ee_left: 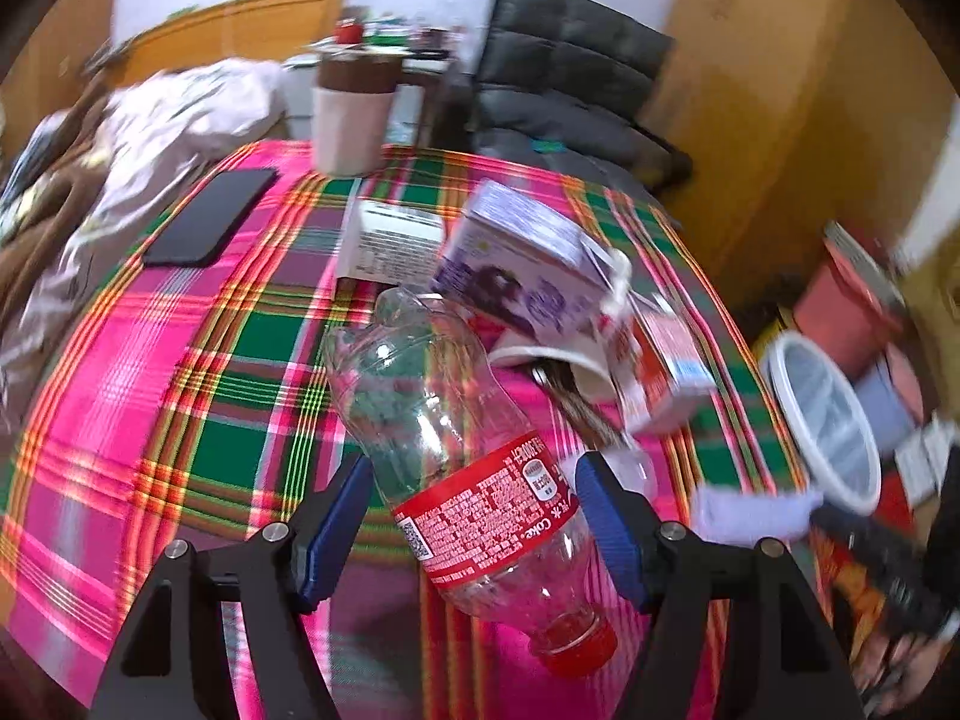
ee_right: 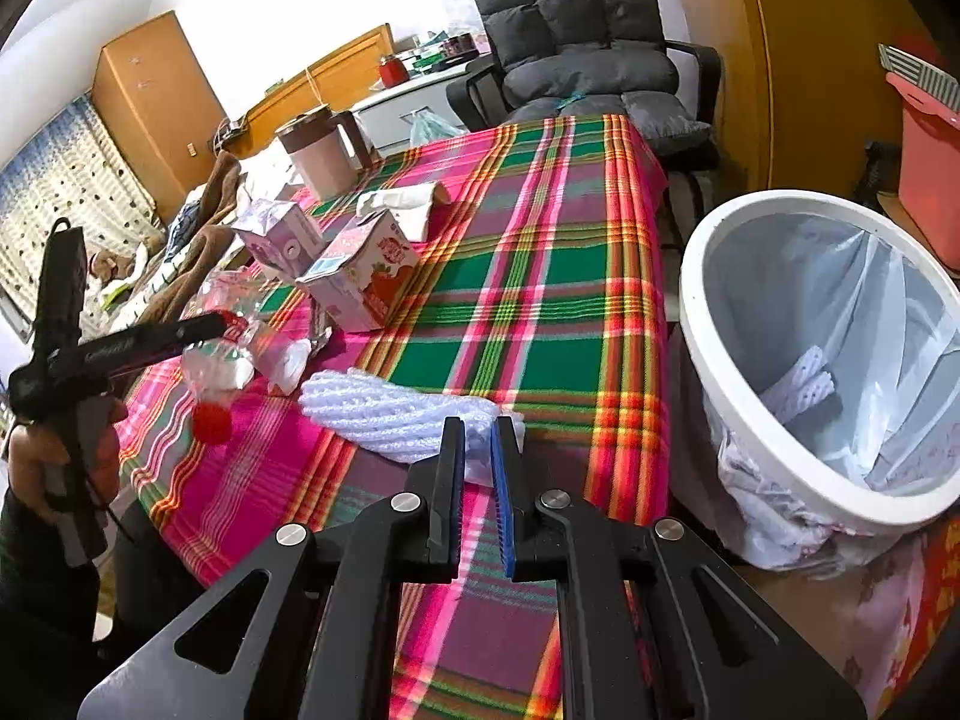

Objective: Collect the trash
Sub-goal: 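Grasp the clear Coke bottle with the left tool while the right tool holds the foam net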

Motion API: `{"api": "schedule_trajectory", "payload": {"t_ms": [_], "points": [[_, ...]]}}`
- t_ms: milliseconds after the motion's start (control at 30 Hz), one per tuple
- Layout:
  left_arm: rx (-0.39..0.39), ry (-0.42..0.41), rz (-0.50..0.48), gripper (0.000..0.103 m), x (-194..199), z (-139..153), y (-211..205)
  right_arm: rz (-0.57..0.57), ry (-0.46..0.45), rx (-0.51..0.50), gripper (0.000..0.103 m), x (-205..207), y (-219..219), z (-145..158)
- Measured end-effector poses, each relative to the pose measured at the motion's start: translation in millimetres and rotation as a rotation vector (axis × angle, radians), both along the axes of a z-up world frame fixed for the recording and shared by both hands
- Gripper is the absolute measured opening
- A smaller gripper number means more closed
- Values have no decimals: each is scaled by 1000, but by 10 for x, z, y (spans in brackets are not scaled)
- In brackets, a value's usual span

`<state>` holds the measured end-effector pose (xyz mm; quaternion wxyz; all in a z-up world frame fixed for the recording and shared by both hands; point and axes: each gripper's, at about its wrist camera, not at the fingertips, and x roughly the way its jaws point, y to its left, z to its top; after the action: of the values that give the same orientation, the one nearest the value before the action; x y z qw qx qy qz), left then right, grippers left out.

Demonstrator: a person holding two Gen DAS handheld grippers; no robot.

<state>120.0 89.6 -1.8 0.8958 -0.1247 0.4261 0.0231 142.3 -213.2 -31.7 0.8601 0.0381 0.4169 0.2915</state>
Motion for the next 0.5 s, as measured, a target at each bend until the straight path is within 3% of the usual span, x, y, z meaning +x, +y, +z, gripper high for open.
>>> {"api": "schedule_trajectory", "payload": {"t_ms": [133, 267, 400, 500], "points": [[23, 5, -74, 70, -96, 25, -17, 80, 4, -23, 12, -83, 104, 20], [40, -4, -57, 70, -96, 32, 22, 144, -42, -52, 16, -156, 169, 67], [14, -46, -17, 71, -138, 78, 11, 174, -103, -47, 62, -127, 196, 137], [10, -56, 44, 71, -168, 33, -19, 210, -139, -70, 62, -72, 281, 143]]}}
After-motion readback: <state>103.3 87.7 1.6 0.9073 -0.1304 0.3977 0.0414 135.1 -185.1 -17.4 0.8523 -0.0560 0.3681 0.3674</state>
